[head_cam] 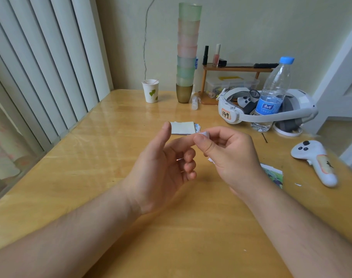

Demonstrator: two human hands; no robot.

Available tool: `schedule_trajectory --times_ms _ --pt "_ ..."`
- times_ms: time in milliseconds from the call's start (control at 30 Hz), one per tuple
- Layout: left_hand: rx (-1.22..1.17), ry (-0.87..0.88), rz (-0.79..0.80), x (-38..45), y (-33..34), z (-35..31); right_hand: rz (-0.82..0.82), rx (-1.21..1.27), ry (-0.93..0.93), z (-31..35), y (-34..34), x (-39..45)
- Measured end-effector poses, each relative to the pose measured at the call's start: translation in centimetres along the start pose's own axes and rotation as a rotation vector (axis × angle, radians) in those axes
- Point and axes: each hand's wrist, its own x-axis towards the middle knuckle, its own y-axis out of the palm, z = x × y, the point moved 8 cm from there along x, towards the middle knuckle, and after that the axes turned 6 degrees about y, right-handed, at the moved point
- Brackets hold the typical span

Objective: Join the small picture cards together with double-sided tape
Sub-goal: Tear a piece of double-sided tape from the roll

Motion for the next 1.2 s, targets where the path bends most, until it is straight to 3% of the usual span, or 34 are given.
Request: schedule_trajectory --times_ms 200,367,533,700,867,1200 --pt "0.522 0.281 -0.006 -0.6 -0.1 -1.9 0.063 0.117 0.052 -0.1 0.4 -0.2" --pt "0.431 0.270 -0.008 -0.7 -0.3 -1.6 0.002 0.103 0.063 0.0 0.0 -0.1" --pt "0.475 0.274 0.000 -0.3 -0.6 -1.2 -0.172 0.097 0.040 0.1 -1.5 -0.1" --pt "0.820 0.425 -0.006 -0.8 -0.5 -2.3 -0.109 0.018 -0.056 0.7 -0.7 -0.5" --pt "1.185 0.563 0.018 -1.6 0.4 -3.2 -0.094 0.052 0.013 0.0 -0.2 -0.5" --pt "1.403 0.539 0.058 -1.1 -0.2 -2.6 -0.131 0.046 0.142 -0.9 -0.4 -0.2"
